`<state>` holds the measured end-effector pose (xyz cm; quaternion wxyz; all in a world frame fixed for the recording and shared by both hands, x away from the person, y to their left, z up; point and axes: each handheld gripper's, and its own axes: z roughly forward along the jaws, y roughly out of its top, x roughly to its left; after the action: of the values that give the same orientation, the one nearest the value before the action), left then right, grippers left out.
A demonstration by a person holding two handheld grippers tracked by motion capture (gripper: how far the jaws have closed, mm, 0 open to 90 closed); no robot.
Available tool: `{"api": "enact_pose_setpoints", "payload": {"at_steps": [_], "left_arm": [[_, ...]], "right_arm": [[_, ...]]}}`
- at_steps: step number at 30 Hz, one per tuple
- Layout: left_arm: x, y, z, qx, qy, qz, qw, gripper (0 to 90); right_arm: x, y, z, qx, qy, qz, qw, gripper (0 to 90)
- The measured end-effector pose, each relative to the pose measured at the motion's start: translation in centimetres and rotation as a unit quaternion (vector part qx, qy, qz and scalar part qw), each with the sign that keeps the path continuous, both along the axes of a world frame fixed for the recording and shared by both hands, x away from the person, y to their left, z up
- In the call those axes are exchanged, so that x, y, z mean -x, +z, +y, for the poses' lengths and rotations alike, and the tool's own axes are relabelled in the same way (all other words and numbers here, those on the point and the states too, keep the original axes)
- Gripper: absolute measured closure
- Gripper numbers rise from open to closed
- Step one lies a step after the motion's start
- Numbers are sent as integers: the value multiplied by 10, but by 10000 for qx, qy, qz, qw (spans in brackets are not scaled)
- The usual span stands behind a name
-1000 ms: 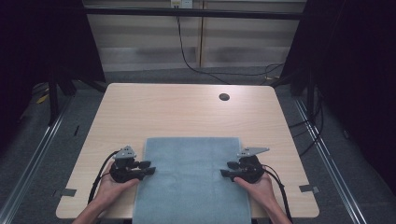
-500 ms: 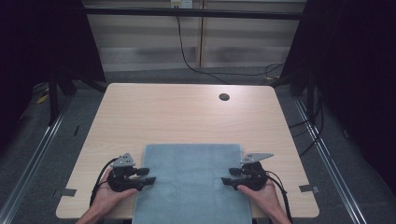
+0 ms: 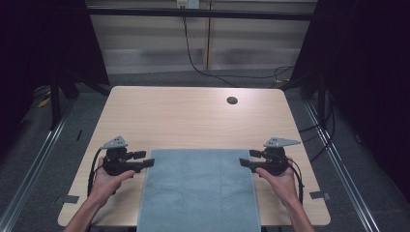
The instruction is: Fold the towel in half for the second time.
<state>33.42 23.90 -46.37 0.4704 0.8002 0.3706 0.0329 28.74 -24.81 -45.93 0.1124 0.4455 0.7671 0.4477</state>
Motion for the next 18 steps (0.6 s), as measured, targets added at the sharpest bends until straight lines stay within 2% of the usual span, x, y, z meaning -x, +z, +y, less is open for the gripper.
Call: {"api": "enact_pose_setpoints", "payload": {"at_steps": [3,5,7,8,11,13,15,18], "left_arm": [[-12,-2,1,-117,137,-24,9998,436],[-21,-6,-1,-189,137,99,9997,424],[-28,-8,-1,-189,226,54,9996,419],[-31,-10,-1,-112,277,79,9995,420],[-39,-13,-2,-197,207,197,9994,421],[-43,-12,-3,-238,220,168,9993,419],[-48,-12,-3,-135,220,212,9994,419],[-57,-13,-8,-280,223,176,9992,407]], "right_arm": [[-12,-1,-7,61,-147,-1,9999,358],[-20,-3,-10,121,-160,53,9998,367],[-26,-5,-11,124,-176,90,9997,366],[-28,-6,-12,130,-207,100,9997,382],[-36,-11,-14,131,-152,181,9996,387],[-40,-14,-16,132,-118,225,9996,392],[-44,-16,-17,160,-149,258,9994,398],[-51,-19,-15,205,-138,313,9992,424]]}}
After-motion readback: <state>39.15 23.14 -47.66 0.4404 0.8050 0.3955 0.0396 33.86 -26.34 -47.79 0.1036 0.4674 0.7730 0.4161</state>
